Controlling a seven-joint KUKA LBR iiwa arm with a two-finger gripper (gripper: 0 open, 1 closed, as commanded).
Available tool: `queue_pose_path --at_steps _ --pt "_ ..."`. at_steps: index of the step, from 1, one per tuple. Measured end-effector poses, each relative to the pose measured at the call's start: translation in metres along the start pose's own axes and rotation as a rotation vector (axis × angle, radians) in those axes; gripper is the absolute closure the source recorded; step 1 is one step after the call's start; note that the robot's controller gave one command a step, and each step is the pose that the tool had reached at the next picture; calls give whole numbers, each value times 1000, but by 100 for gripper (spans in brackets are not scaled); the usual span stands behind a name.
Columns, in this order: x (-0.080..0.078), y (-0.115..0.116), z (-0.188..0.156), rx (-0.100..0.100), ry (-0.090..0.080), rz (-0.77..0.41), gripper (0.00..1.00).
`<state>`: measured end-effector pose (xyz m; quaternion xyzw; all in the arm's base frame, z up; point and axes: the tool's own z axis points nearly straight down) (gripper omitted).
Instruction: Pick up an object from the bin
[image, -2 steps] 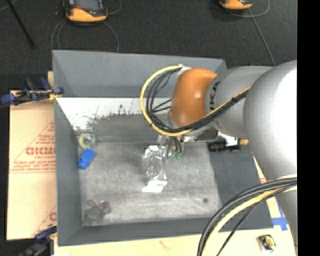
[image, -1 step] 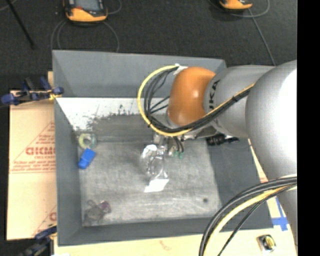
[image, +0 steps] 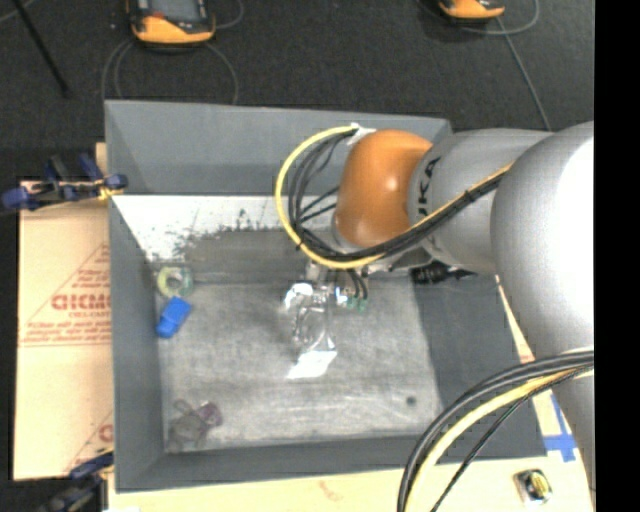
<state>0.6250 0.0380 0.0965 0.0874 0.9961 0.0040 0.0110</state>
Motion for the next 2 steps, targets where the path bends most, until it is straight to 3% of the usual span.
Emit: queue_pose_path --at_steps 1,2 --pt "-23 4 2 0 13 -388 100" --pt "-24 -6 -175 6 13 -579 100"
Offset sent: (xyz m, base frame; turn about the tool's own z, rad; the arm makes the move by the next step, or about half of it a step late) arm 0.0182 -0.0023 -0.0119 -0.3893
